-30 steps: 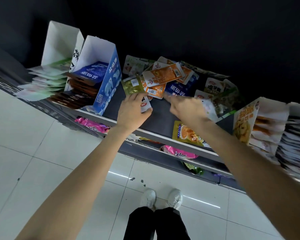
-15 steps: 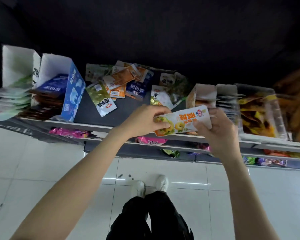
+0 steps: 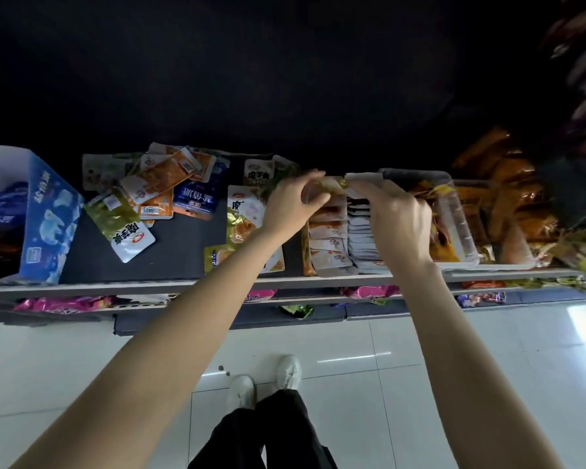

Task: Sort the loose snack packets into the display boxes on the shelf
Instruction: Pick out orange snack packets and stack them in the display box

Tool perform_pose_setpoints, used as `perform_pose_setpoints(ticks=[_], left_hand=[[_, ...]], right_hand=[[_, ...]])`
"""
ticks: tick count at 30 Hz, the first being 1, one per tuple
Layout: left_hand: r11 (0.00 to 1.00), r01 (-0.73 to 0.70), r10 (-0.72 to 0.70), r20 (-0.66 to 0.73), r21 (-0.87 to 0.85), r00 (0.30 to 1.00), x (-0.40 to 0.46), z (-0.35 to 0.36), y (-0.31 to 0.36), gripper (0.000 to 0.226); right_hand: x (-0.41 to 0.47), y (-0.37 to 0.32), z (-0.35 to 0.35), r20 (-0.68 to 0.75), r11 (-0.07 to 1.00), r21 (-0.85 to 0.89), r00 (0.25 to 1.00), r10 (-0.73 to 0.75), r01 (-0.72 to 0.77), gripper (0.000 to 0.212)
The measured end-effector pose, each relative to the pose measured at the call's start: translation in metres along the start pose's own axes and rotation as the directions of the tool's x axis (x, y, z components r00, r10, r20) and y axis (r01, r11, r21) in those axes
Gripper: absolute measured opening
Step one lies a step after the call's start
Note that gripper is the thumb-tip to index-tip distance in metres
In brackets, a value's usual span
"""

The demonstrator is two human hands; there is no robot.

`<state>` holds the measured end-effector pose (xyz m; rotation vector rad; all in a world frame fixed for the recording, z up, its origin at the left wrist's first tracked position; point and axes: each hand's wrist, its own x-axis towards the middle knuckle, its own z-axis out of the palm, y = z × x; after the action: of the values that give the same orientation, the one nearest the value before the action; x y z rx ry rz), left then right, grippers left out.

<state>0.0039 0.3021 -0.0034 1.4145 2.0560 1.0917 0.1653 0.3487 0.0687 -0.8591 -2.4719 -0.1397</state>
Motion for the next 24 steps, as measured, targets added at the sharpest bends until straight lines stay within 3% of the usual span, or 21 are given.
perform_pose_setpoints(ticks=[5,10,15,18,20,24], left_hand=[[0.990,0.119,-0.129,0.159,0.070,0.979,-0.009,0.010,-0.014,0.073],[0.992,0.058,-0.081,0.211,0.115,0.974,-0.013,0.010,-0.013,0.073],[0.975,0.028,-0.077,0.216,0.221,0.973,-0.017,0.012,-0.014,0.071],[0.976,0.011,-0.060,0.219,0.218,0.974,-0.019,0.010,-0.013,0.068],[0.976,-0.009,-0.041,0.227,0.217,0.973,-0.021,0.010,-0.015,0.067],[0.991,-0.003,-0.026,0.216,0.131,0.976,-0.024,0.009,-0.019,0.062]], right_hand=[[0.023,0.003,0.013,0.215,0.991,-0.130,0.977,0.002,0.027,0.054],[0.026,0.002,0.003,0.348,0.940,-0.327,0.937,0.026,0.095,0.053],[0.015,-0.009,0.028,0.559,0.910,-0.315,0.827,-0.052,0.270,0.044],[0.013,-0.010,0.049,0.590,0.859,-0.383,0.806,-0.055,0.339,0.027],[0.010,-0.008,0.060,0.611,0.887,-0.340,0.791,-0.044,0.312,0.021],[0.001,-0.010,0.064,0.474,0.909,-0.329,0.877,-0.077,0.258,0.019]])
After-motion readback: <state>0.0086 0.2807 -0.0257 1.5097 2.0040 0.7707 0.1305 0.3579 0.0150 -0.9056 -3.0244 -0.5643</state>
